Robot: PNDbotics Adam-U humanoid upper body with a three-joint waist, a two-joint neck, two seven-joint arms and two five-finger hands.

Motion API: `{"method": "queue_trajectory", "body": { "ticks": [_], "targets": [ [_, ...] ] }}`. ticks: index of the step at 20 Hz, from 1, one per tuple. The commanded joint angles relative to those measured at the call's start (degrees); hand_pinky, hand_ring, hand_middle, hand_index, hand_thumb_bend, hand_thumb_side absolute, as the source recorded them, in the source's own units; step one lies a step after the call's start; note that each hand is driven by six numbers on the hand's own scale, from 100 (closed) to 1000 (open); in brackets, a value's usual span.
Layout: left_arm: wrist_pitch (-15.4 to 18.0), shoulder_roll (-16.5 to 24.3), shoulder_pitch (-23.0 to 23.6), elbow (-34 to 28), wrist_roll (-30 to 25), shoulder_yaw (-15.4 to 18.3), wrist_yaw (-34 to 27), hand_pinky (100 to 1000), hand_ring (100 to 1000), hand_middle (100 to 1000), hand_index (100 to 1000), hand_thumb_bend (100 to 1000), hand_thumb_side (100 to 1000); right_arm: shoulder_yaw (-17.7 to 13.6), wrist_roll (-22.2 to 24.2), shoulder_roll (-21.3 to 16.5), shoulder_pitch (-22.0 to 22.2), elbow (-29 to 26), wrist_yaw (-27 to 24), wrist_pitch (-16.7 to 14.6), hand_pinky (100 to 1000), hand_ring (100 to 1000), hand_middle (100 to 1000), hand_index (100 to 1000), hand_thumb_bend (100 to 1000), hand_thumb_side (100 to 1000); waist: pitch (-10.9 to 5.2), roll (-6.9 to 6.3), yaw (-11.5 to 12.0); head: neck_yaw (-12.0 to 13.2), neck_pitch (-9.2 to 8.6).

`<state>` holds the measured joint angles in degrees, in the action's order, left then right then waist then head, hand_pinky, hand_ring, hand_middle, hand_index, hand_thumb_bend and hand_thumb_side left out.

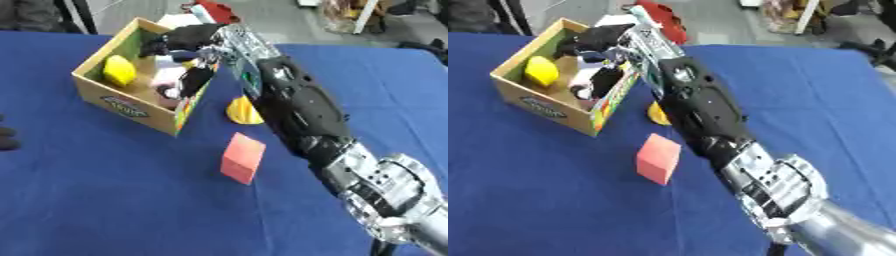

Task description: Pick up objects on the table and place them in the box.

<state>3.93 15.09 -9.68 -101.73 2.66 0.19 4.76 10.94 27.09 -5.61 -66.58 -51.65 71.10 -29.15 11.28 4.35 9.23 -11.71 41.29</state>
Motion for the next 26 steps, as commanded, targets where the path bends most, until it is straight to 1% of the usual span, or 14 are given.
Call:
{"method": "queue_trajectory", "body": {
  "ticks": [1,2,3,4,7,9,11,13,15,19,20,21,26],
  "targets": [
    [0.08,0.42,-0.27,-0.60,-0.05,0.03,-0.10,684,561,568,772,100,711,-0.83,-2.48,-1.45,-1.17,-1.18,2.16,0.25,921,1000,1000,1000,154,566,-1.85,-0.07,-0.16,-0.12,0.10],
    [0.07,0.43,-0.18,-0.60,0.00,0.11,-0.09,684,561,568,772,100,711,-0.88,-2.98,-1.87,-1.15,-1.32,1.97,0.02,921,1000,1000,1000,151,559,-1.92,-0.09,-0.31,-0.05,0.17],
    [0.05,0.43,-0.06,-0.57,0.08,0.20,-0.08,684,561,568,771,100,712,-0.90,-3.37,-2.41,-1.03,-1.62,1.31,-0.33,913,1000,1000,1000,106,529,-2.04,-0.11,-0.53,0.03,0.31],
    [0.05,0.43,0.10,-0.56,0.19,0.32,-0.06,684,561,568,771,100,712,-0.90,-3.64,-3.20,-0.72,-2.09,-0.15,-0.78,907,994,1000,1000,100,524,-2.17,-0.11,-0.82,0.15,0.45],
    [0.01,0.51,0.53,-0.54,0.55,0.66,0.05,684,560,568,771,100,714,0.01,-2.75,-6.79,0.89,-4.90,-7.04,-1.68,888,968,1000,1000,100,524,-2.38,-0.04,-2.08,0.99,0.79],
    [0.00,0.54,0.74,-0.55,0.74,0.83,0.13,684,561,569,771,100,715,1.04,-1.10,-9.45,2.30,-7.34,-11.68,-1.65,884,960,1000,1000,100,534,-2.49,0.08,-2.91,1.46,0.98],
    [0.05,0.55,0.87,-0.57,0.87,0.92,0.07,684,561,569,771,100,716,2.18,1.56,-12.25,4.13,-9.37,-15.45,-1.49,881,953,985,1000,100,581,-2.57,0.23,-3.69,1.90,1.08],
    [0.04,0.60,0.91,-0.57,0.91,0.98,0.14,684,563,569,771,100,716,2.98,4.66,-14.44,5.88,-10.32,-18.51,-1.16,879,950,974,1000,100,632,-2.59,0.32,-4.24,2.21,1.07],
    [0.02,0.64,0.91,-0.56,0.89,0.98,0.27,684,566,569,771,100,715,3.40,7.40,-15.71,7.38,-9.95,-20.29,-0.75,878,948,966,1000,100,648,-2.57,0.32,-4.58,2.47,0.99],
    [0.04,0.59,0.69,-0.67,0.94,0.99,0.30,683,567,569,771,100,713,3.59,9.91,-15.95,9.26,-6.89,-19.99,-0.64,879,949,962,1000,100,682,-2.44,0.16,-4.52,2.67,0.60],
    [0.03,0.61,0.65,-0.68,0.96,1.01,0.30,683,567,569,771,100,713,3.78,10.35,-15.83,9.50,-6.08,-19.28,-0.88,880,951,961,1000,100,669,-2.38,0.10,-4.45,2.71,0.51],
    [0.02,0.62,0.62,-0.69,0.99,1.04,0.31,683,567,569,771,100,713,3.92,10.72,-15.64,9.75,-5.30,-18.50,-1.19,880,951,961,1000,100,698,-2.32,0.06,-4.38,2.71,0.45],
    [0.00,0.61,0.46,-0.76,1.03,1.05,0.27,683,567,570,771,100,713,4.24,11.62,-14.78,10.82,-2.54,-14.69,-2.61,881,953,947,1000,100,722,-2.13,0.03,-4.20,2.96,0.36]
  ]
}}
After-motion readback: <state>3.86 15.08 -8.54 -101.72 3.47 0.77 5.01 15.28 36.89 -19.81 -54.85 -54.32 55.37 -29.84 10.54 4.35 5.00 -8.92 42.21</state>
